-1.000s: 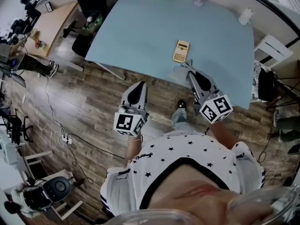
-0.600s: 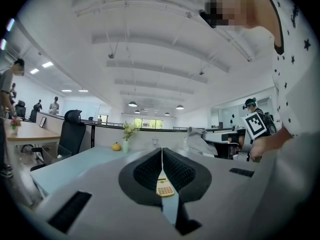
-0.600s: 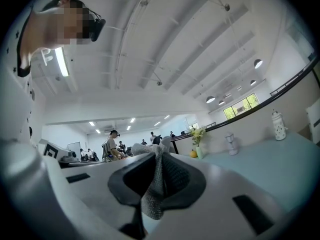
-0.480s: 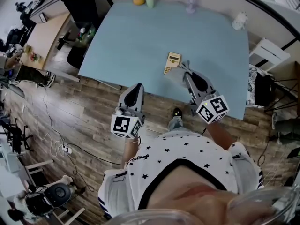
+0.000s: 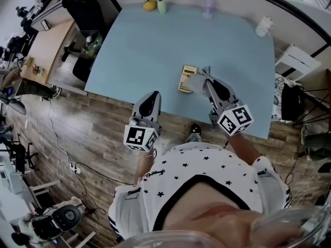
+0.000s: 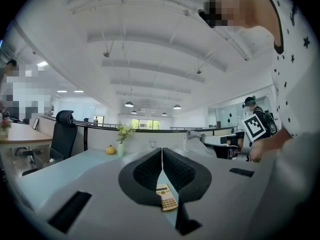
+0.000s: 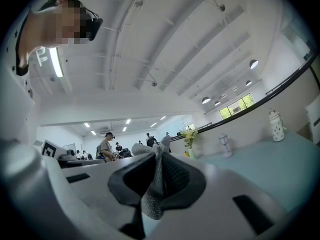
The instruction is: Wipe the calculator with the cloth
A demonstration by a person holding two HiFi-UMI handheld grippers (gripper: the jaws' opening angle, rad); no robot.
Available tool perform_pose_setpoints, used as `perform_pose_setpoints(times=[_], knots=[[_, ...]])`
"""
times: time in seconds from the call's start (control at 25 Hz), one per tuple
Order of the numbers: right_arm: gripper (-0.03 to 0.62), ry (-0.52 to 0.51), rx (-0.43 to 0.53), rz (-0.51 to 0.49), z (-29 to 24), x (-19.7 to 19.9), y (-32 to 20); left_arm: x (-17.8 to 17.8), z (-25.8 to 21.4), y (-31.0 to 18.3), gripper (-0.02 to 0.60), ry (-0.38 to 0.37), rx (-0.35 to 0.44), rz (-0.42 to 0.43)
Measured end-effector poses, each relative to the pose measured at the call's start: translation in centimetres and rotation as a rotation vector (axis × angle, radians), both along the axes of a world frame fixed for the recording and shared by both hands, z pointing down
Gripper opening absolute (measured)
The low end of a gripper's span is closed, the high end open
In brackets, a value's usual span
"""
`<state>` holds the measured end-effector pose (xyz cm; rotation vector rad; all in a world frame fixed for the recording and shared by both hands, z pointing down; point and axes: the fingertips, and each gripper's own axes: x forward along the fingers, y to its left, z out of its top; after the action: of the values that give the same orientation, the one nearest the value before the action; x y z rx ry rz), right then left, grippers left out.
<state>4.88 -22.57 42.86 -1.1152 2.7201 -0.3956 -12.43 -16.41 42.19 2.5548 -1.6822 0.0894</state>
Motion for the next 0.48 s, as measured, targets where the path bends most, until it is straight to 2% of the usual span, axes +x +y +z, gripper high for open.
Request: perform_pose_setpoints(times=[0.32, 0.48], knots=[[0.031, 0.019, -0.04, 0.05, 1.4, -1.0, -2.5, -1.8, 1.0, -2.4, 0.031, 0.017, -0.026, 0.006], [0.031, 0.028, -0.053, 0.102, 1.5, -1.8, -4.4, -3.1, 1.2, -5.2, 0.031, 0.016, -0.042, 0.046]])
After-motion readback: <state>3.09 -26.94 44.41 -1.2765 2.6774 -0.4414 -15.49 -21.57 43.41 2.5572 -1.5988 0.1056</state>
